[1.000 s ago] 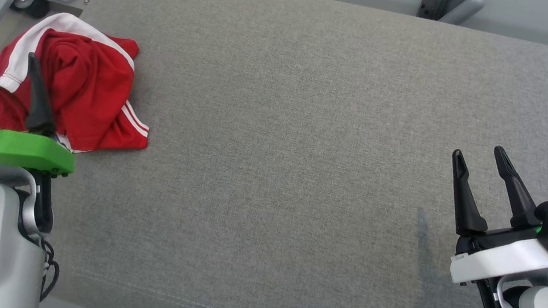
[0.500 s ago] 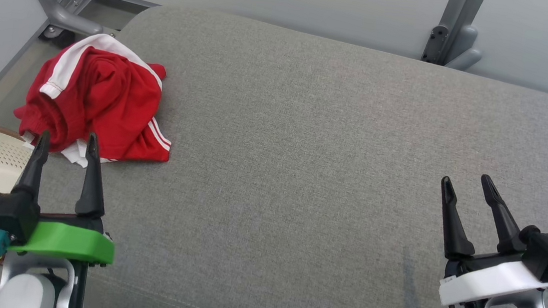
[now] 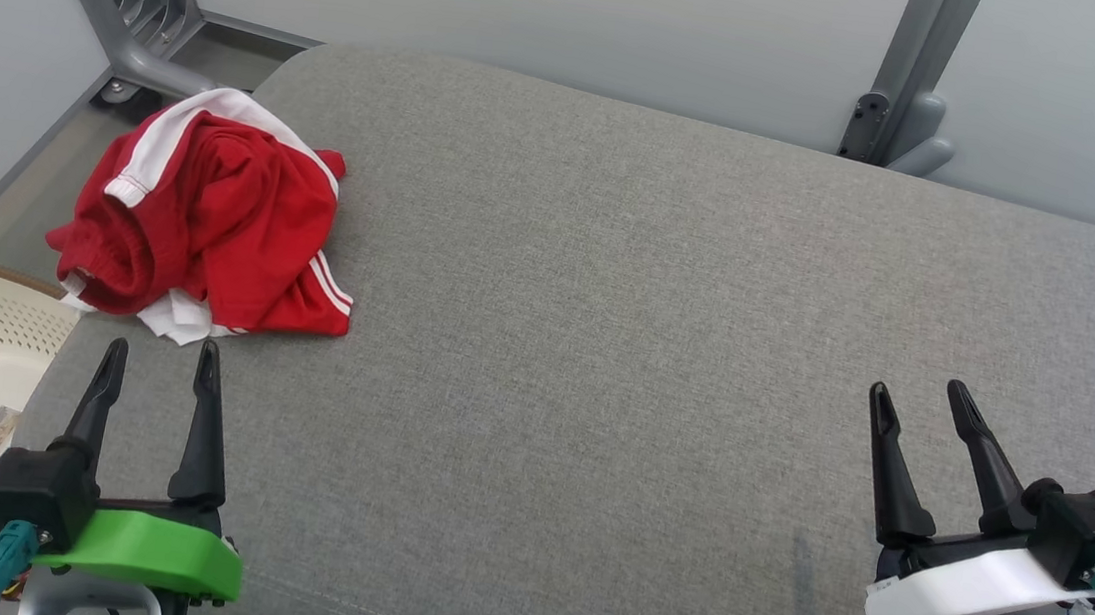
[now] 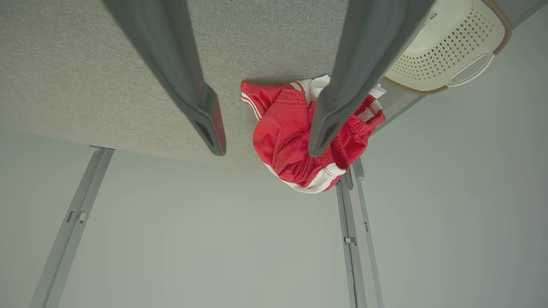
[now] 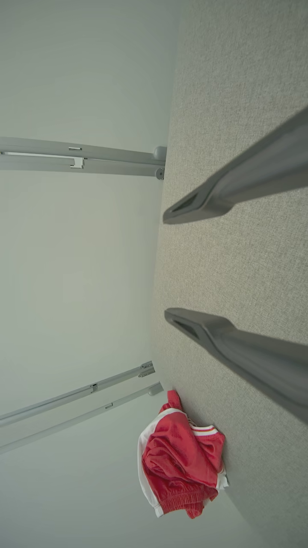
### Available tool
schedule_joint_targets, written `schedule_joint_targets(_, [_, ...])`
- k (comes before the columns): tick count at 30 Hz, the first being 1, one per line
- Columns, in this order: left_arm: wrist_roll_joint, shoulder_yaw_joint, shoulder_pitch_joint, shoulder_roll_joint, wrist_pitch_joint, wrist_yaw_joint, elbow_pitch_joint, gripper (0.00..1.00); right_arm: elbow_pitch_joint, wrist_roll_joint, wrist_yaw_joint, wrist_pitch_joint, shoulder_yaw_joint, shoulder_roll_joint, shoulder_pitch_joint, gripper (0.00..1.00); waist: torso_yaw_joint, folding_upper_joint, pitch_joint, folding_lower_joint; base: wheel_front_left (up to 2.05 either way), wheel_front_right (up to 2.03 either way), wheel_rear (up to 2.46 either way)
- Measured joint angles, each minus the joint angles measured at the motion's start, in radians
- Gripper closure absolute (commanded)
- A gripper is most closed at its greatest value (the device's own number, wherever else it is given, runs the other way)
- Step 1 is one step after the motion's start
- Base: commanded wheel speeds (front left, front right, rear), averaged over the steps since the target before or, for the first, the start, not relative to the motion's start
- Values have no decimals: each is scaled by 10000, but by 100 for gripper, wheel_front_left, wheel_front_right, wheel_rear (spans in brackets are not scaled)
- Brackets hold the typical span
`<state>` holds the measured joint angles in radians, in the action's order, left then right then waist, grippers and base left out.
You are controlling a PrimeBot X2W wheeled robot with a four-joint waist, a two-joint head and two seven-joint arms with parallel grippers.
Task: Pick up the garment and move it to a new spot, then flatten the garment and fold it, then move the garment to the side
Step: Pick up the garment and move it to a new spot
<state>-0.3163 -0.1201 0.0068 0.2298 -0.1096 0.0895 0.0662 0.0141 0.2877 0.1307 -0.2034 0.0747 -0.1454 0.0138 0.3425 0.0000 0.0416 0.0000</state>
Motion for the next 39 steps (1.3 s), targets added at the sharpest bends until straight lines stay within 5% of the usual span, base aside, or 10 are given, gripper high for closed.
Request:
schedule_joint_targets(14, [-123, 33, -145, 27, -121, 75, 247, 0, -88, -15, 0, -6, -38, 6, 3, 0, 124, 0, 109, 0, 0, 0, 0])
schedule_joint_targets(23, [-520, 318, -2753, 694, 890, -355, 176, 0, -500, -77, 0, 341, 13, -301, 297, 0, 234, 0, 650, 0, 0, 0, 0])
schedule_joint_targets(31, [-1850, 671, -5338, 1438, 2805, -1325, -2817, 0, -731, 10, 0, 571, 456, -717, 925, 0, 55, 0, 1480, 0, 0, 0, 0])
schedule_joint_targets(39, [-2585, 1055, -6382, 1672, 2681, -1785, -6255, 0, -773, 104, 0, 658, 648, -1085, 1309, 0, -418, 0, 2334, 0, 0, 0, 0])
